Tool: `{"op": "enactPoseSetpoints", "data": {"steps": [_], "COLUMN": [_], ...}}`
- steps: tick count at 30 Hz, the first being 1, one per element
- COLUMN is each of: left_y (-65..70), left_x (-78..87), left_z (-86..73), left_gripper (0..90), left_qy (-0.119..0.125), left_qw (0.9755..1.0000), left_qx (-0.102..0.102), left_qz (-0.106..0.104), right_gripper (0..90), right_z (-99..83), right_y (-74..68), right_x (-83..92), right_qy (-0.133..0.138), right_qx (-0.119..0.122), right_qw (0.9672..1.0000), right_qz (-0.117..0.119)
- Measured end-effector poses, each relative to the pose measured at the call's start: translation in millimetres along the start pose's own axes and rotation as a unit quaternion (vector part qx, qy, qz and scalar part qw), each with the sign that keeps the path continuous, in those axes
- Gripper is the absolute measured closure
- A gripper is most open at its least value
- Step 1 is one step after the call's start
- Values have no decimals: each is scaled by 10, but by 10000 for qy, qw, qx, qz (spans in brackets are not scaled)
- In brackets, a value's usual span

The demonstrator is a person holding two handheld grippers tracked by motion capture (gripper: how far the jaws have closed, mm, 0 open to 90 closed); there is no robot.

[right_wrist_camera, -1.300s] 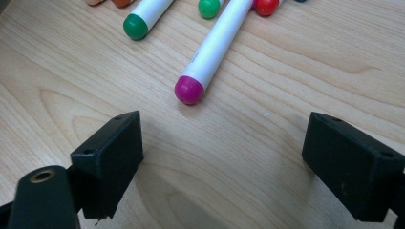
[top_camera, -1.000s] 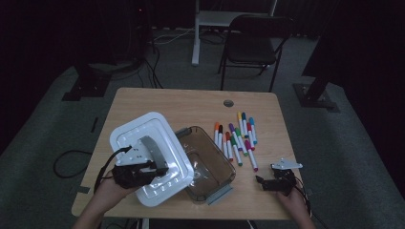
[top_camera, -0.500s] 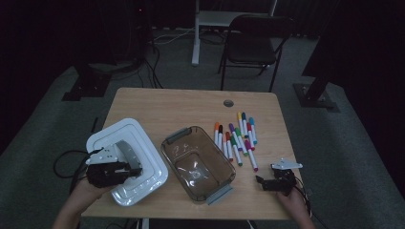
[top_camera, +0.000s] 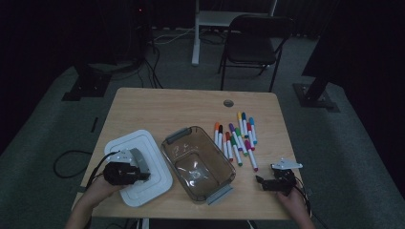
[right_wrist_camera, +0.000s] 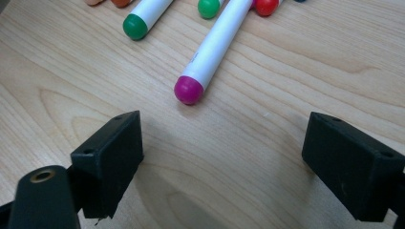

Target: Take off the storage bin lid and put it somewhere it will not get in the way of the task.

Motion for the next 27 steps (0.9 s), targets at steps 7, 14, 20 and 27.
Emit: {"op": "enactPoseSetpoints", "data": {"steps": [7,14,20,27], "left_y": [-208,-350,-355,-401], "left_x": [-189,-245,-205,-112], "left_z": [-195,-328,-335,-355], "left_gripper": [719,632,570,370], "left_qy": [59,213,228,438], "left_qw": [9999,9996,9986,9967], "left_qx": [21,-98,-242,20], "left_qz": [-153,131,413,679], "right_gripper": [135,135,135,135], "right_z": [0,0,0,0], "right_y": [0,0,0,0], "right_x": [0,0,0,1], "right_qy": [-1,1,-2,-5], "right_qx": [0,1,-2,0], "right_qw": [10000,10000,10000,10000], "right_qz": [-1,0,-1,1]}}
Point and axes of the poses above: each handheld gripper's, and its own axes: x roughly backward along the jaws, z roughly out of its top, y roughly to its right, the point moved 8 cm from there along -x, roughly forward along the jaws, and after that the axes turned 15 degrees about y, right-handed, at the moved point
